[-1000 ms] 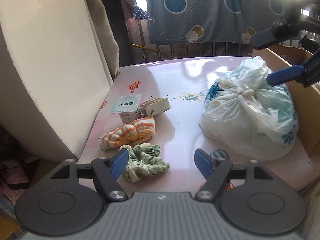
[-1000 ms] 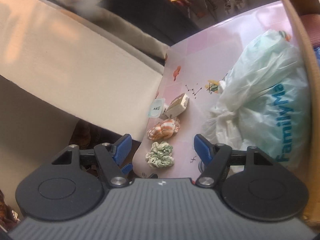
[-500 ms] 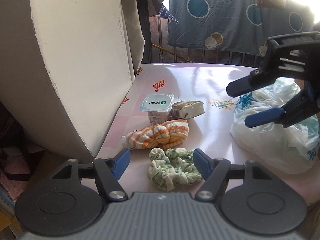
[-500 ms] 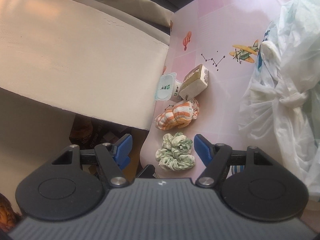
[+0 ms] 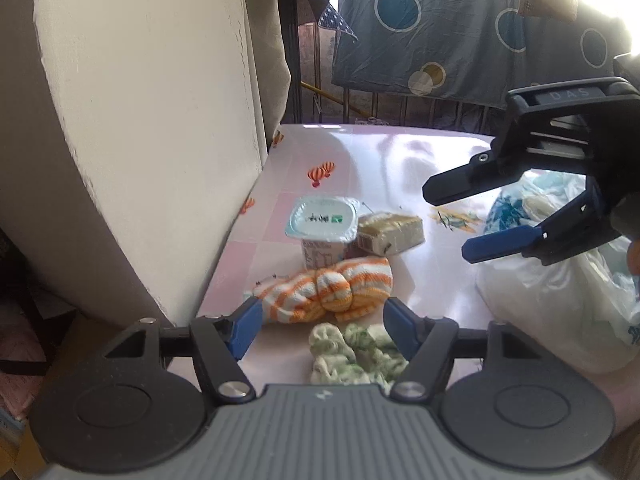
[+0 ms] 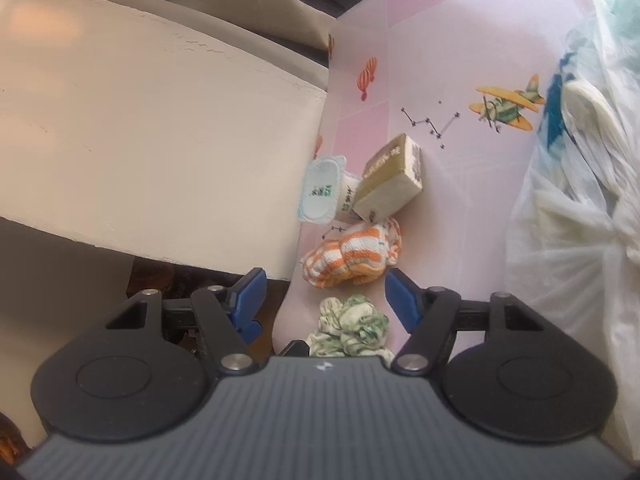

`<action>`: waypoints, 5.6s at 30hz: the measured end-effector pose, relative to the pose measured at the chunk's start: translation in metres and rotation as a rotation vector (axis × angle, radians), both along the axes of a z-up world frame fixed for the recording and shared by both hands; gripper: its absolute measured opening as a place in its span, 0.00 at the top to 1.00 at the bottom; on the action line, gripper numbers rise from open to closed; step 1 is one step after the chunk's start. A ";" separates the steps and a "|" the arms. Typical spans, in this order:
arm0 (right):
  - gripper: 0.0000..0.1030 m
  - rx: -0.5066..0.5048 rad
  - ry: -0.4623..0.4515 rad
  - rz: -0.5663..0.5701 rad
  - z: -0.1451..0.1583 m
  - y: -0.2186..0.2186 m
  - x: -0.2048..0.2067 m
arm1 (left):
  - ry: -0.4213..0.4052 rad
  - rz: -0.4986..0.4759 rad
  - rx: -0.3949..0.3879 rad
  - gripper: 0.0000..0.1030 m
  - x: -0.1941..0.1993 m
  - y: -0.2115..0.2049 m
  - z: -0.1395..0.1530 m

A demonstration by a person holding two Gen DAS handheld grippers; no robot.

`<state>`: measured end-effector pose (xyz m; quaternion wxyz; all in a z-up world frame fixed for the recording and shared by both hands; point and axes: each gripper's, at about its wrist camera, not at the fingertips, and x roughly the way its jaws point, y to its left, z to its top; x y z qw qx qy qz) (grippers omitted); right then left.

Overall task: Organize soft objects
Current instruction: 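Move the right gripper back to the items on the table, then grasp the white yogurt cup with the right gripper and lift it, then carry the yogurt cup into the box and open the right gripper, then move the right gripper to the orange-white striped sock and grasp it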

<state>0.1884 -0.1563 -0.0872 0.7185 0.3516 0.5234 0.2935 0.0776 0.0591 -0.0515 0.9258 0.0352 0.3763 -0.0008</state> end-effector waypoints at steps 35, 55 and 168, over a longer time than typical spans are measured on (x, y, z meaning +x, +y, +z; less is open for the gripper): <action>0.80 -0.096 0.036 0.196 -0.034 0.087 0.127 | 0.091 0.066 -0.124 0.34 0.117 0.019 -0.035; 0.80 0.084 -0.118 -0.045 0.112 -0.084 0.027 | -0.161 -0.208 -0.066 0.34 0.042 -0.129 0.106; 0.48 -0.061 0.192 0.000 -0.075 0.036 0.063 | 0.257 0.114 -0.116 0.32 0.075 0.045 -0.055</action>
